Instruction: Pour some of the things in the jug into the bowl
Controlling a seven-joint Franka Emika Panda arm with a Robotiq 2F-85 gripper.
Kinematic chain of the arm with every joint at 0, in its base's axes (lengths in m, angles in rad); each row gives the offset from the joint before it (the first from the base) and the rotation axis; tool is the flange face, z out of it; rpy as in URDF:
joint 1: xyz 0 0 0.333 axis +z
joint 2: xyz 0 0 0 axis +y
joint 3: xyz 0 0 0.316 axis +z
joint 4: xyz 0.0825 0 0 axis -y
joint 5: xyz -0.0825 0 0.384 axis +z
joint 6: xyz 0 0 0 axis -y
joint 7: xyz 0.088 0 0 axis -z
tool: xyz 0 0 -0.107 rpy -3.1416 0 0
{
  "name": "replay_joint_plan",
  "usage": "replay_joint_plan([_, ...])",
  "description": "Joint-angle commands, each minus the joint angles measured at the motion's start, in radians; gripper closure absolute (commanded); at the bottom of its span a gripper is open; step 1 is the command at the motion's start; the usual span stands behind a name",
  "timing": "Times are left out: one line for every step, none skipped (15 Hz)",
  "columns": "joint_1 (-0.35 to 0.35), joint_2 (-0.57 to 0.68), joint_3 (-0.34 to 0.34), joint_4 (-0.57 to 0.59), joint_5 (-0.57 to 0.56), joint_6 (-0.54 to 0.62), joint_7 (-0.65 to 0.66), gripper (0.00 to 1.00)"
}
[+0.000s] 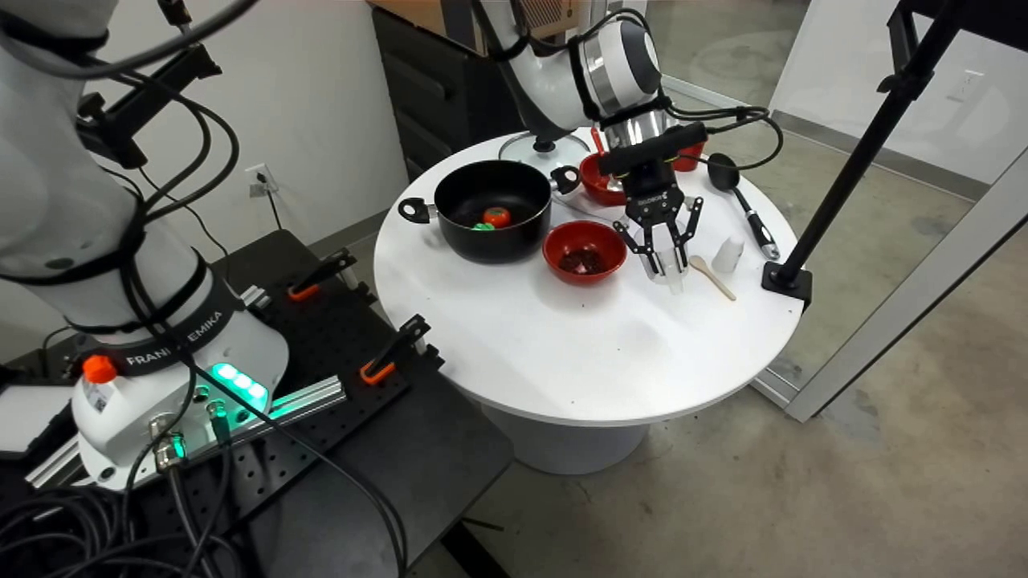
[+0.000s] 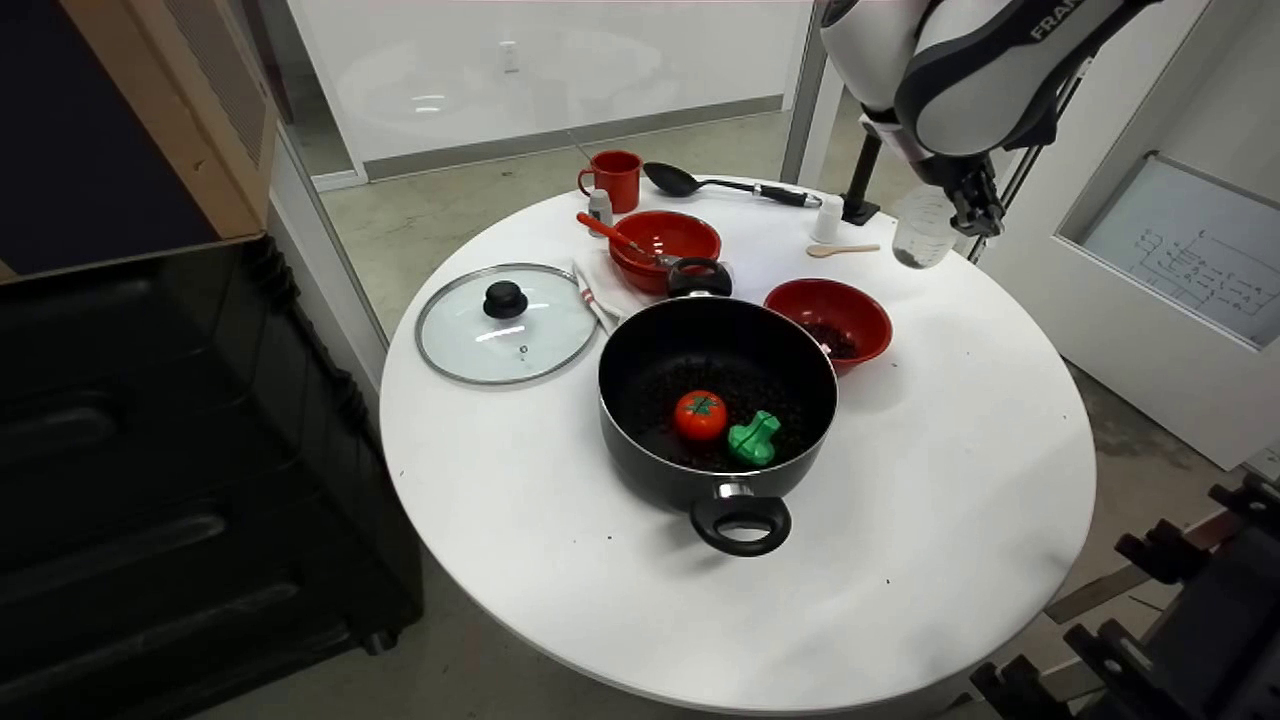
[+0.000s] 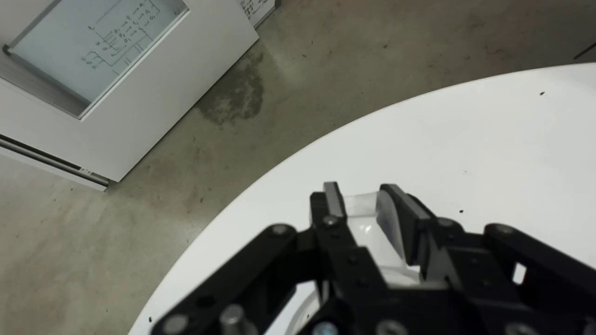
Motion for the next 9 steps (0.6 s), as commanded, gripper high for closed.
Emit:
replay_joint_plan([0.000,0.047,-0.010,0.048,0.073,0.016,-0.072,0.93])
replay_joint_plan([0.000,0.061,-0.010,0.061,0.099,-0.003,-0.091,0.93])
replay_joint_plan([-0.001,0.074,-0.010,0.074,0.127,-0.016,-0.109,0.93])
replay_joint_plan([-0.004,0.087,-0.010,0.091,0.162,-0.034,-0.130,0.93])
replay_joint_plan([-0.009,0.098,-0.011,0.106,0.196,-0.048,-0.147,0.93])
replay_joint_plan([-0.012,0.109,-0.013,0.121,0.226,-0.060,-0.165,0.93])
replay_joint_plan([-0.016,0.119,-0.015,0.136,0.257,-0.071,-0.182,0.93])
replay_joint_plan([-0.020,0.129,-0.019,0.152,0.284,-0.080,-0.200,0.93])
replay_joint_plan([-0.025,0.139,-0.022,0.169,0.311,-0.090,-0.217,0.93])
